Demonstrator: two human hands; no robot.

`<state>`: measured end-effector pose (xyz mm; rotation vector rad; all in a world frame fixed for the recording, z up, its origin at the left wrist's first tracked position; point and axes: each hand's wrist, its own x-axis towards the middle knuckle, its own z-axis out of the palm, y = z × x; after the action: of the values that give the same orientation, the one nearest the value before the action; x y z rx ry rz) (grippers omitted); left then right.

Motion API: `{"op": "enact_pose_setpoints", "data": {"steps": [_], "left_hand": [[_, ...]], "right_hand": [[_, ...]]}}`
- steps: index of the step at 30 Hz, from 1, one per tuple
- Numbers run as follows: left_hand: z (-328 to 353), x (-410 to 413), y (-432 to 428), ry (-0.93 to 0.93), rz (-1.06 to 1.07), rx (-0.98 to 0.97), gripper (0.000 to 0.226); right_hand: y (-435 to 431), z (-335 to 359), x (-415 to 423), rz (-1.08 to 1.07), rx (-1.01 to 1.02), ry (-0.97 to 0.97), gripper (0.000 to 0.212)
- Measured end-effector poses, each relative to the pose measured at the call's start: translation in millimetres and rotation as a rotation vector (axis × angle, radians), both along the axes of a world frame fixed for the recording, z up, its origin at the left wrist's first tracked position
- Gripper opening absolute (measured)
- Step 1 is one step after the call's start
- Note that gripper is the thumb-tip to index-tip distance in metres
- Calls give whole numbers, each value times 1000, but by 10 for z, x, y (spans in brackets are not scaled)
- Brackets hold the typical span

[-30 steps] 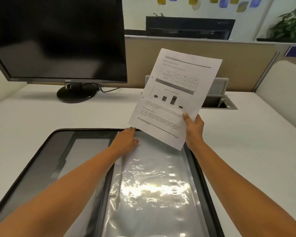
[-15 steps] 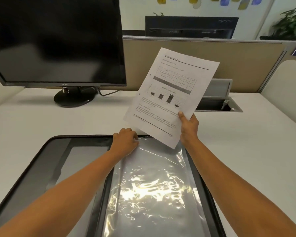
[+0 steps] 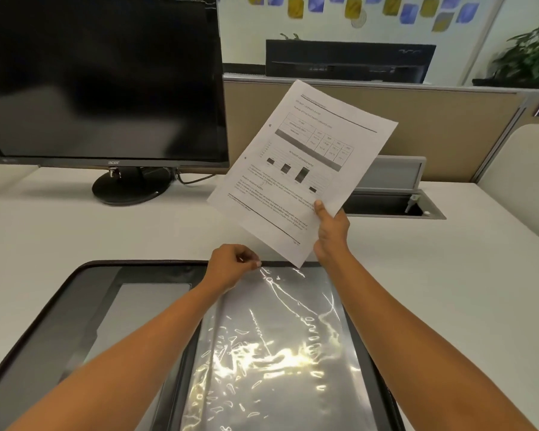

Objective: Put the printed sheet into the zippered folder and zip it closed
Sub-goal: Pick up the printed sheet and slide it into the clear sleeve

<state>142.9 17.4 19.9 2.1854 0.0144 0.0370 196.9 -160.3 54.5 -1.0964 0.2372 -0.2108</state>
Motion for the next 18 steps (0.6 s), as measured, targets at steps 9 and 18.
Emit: {"op": "enact_pose_setpoints", "data": {"steps": [9,18], "left_hand": [[-58,3,16,-110,-161,132,5],[-60,-58,-14,-234,-284,221,15]], "right_hand": [[46,-82,191,2,67,11,14],[297,-71,242,72,41,23,21]]}}
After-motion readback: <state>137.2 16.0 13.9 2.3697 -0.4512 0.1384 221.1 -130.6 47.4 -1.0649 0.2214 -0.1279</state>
